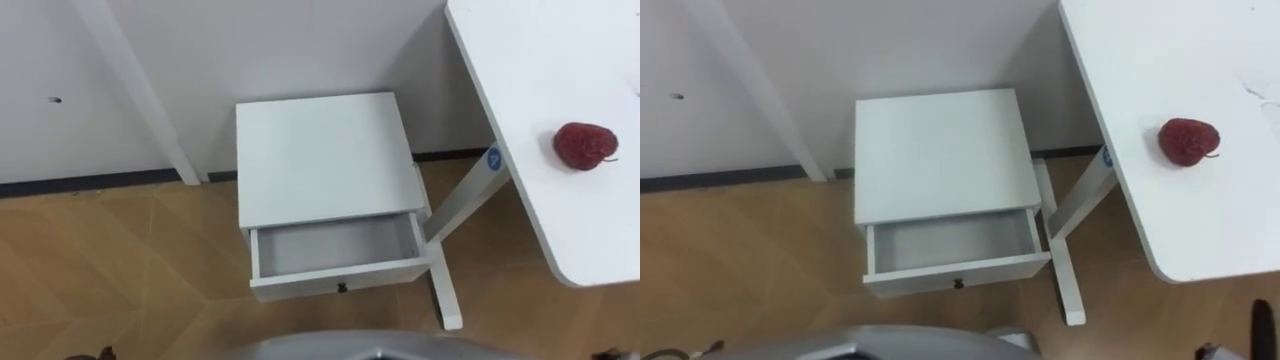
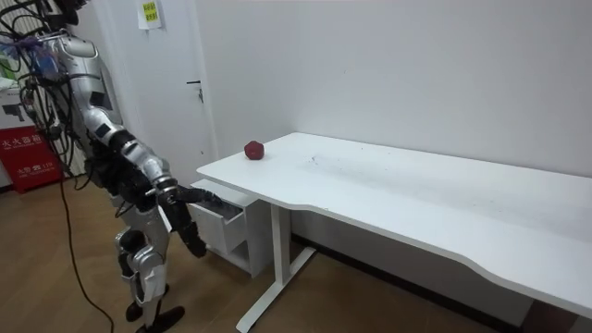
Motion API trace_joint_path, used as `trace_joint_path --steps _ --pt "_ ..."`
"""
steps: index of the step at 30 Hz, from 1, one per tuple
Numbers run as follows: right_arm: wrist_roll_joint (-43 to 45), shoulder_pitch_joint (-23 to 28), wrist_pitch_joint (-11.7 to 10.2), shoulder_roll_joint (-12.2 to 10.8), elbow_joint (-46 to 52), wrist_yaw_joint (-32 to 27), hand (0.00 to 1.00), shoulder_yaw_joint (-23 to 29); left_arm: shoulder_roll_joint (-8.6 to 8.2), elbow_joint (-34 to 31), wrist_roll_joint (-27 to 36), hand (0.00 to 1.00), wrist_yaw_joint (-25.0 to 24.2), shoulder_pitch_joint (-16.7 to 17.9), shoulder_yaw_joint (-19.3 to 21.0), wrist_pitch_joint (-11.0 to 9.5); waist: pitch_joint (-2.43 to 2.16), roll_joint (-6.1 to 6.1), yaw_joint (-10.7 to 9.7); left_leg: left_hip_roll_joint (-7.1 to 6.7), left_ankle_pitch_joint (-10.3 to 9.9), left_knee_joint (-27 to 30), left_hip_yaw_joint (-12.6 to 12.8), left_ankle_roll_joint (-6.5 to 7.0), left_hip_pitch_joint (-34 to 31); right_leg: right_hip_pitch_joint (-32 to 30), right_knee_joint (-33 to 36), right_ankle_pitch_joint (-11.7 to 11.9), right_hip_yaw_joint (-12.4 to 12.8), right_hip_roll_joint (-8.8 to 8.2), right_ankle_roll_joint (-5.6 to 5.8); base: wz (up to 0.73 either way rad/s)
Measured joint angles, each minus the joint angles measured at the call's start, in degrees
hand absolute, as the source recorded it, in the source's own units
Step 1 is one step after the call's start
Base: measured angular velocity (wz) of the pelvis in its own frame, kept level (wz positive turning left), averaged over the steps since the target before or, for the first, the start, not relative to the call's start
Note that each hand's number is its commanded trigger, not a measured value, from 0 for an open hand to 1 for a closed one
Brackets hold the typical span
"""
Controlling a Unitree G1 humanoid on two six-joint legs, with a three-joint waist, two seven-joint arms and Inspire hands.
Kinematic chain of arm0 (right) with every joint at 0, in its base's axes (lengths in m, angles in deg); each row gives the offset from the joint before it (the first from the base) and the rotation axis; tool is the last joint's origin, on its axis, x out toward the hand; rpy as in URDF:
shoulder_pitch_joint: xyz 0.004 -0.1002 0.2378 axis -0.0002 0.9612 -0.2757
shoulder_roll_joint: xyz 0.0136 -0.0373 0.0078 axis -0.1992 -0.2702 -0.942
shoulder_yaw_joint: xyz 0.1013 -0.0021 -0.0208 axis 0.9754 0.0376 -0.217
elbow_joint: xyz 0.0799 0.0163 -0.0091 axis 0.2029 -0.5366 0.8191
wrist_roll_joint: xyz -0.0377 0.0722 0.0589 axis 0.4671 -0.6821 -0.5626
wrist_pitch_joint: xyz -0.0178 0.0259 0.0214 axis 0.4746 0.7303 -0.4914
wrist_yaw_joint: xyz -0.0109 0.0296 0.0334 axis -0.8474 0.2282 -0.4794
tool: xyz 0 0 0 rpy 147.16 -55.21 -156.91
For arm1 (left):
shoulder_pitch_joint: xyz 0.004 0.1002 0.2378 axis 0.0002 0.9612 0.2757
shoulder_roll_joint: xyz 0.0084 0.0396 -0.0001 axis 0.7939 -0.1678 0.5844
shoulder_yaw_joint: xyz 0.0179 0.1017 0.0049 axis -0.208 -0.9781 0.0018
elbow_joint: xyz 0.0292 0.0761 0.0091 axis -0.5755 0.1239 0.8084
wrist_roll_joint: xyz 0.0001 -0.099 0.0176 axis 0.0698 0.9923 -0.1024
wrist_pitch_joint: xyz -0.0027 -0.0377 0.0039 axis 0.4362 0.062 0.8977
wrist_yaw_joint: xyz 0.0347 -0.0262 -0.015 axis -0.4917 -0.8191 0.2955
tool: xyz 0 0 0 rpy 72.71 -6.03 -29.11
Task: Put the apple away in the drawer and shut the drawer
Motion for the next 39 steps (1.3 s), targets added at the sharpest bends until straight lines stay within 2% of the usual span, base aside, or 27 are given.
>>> trace_joint_path --steps 3,7,8,9,13,16,19,21,24,30,32,34,37,39 --pt "4.1 -1.1 -2.0 2.5 3.9 -3.6 0.00 0.1 0.22 -1.4 0.0 0.00 0.0 -0.4 0.0 -0.6 0.15 -0.96 -0.3 0.05 0.0 0.1 0.0 -0.01 -0.4 -0.2 -0.1 0.0 0.0 0.04 0.00 0.01" --pt "8.8 -1.7 -3.5 3.8 10.3 -8.1 0.00 0.3 0.46 -1.7 0.0 0.00 -0.3 -1.0 -0.3 -1.1 0.12 -1.42 0.0 0.06 0.0 0.1 0.1 -0.01 -1.3 -1.2 -0.2 0.0 0.4 0.07 0.02 -0.02" --pt "10.6 -2.4 -3.7 4.2 12.2 -9.5 0.00 0.3 0.49 -1.7 0.0 0.00 -0.3 -1.1 -0.6 -1.1 -0.11 -0.99 0.0 0.09 0.0 0.3 0.4 0.00 -1.8 -1.9 -0.1 0.0 0.8 0.09 0.02 -0.12" --pt "12.8 -3.1 -4.0 4.3 14.1 -10.6 0.00 0.3 0.53 -1.7 0.0 0.00 -0.3 -1.0 -1.1 -1.1 -0.17 -1.20 0.0 0.09 0.0 0.4 0.7 0.01 -2.2 -2.2 -0.1 0.0 1.1 0.08 0.02 -0.14" --pt "20.8 -3.9 -4.8 4.9 18.6 -13.3 0.00 -0.7 0.58 -1.5 0.0 0.00 -0.4 -0.9 -1.4 -1.2 0.05 -0.87 0.3 0.09 0.0 0.2 1.1 0.03 -2.7 -2.9 -0.2 0.0 1.4 0.09 0.03 -0.06" --pt "30.7 -4.3 -5.0 5.0 23.8 -15.1 0.00 -2.3 0.89 -1.6 -0.1 0.00 -0.5 -1.0 -2.9 -1.2 0.14 -0.32 0.4 0.11 0.0 0.2 1.0 0.03 -2.7 -3.0 -0.2 0.0 1.4 0.08 0.04 0.02" --pt "39.0 -4.3 -5.4 5.8 26.6 -14.9 0.00 -6.6 0.86 -1.6 0.2 0.00 -0.5 -1.7 -4.7 -1.2 0.44 0.11 1.5 0.16 0.0 0.2 1.3 0.03 -2.7 -3.0 -0.3 0.0 1.3 0.06 0.04 -0.03" --pt "43.8 -4.2 -5.1 6.1 26.5 -12.8 0.00 -10.0 0.84 -1.6 0.9 0.00 -0.6 -1.8 -6.4 -1.2 0.46 0.26 1.8 0.20 0.0 0.2 1.2 0.02 -2.6 -2.8 -0.4 0.0 0.4 -0.04 0.05 0.04" --pt "49.8 -4.2 -4.3 6.2 26.6 -8.6 0.00 -13.0 0.86 -1.5 0.9 0.00 -1.4 -1.7 -6.9 -1.2 0.54 0.52 2.8 0.22 0.1 -0.2 1.2 0.00 -2.2 -2.9 -0.4 0.0 0.4 -0.03 0.06 0.00" --pt "53.6 -4.2 -1.8 7.4 26.4 0.0 0.00 -21.1 1.37 -1.5 0.9 0.00 -1.5 -1.7 -8.0 -1.2 0.68 -0.09 3.7 0.35 0.1 -0.1 1.2 -0.10 -2.0 -2.2 -0.5 0.0 0.3 -0.30 0.06 0.00" --pt "54.0 -4.2 -1.0 7.5 26.3 2.2 0.00 -22.2 1.38 -1.5 0.9 0.00 -1.5 -1.7 -8.3 -1.2 0.71 -0.43 4.3 0.40 0.1 -0.1 1.1 -0.10 -1.9 -2.1 -0.5 0.0 0.1 -0.29 0.06 0.00" --pt "55.8 -4.2 -0.9 7.5 26.1 4.3 0.00 -23.4 1.45 -1.4 0.9 0.00 -1.5 -1.7 -8.4 -1.2 0.93 -0.95 4.6 0.40 0.1 0.0 1.0 -0.11 -1.9 -2.0 -0.5 0.0 -0.1 -0.29 0.06 0.04" --pt "59.2 -4.2 -0.9 7.7 25.0 7.8 0.00 -23.9 1.67 -1.4 0.9 0.00 -1.5 -1.3 -8.9 -1.2 0.78 -1.37 4.9 0.31 0.1 0.2 0.4 -0.11 -2.0 -1.8 -0.4 0.0 -1.5 -0.41 0.08 0.11" --pt "62.8 -4.2 -0.8 8.1 23.5 10.4 0.00 -25.5 1.90 -1.4 0.9 0.00 -1.6 -1.1 -9.3 -1.2 0.72 -1.45 5.2 0.26 0.1 0.6 0.2 -0.10 -1.9 -1.5 -0.5 0.0 -1.5 -0.50 0.08 0.06"
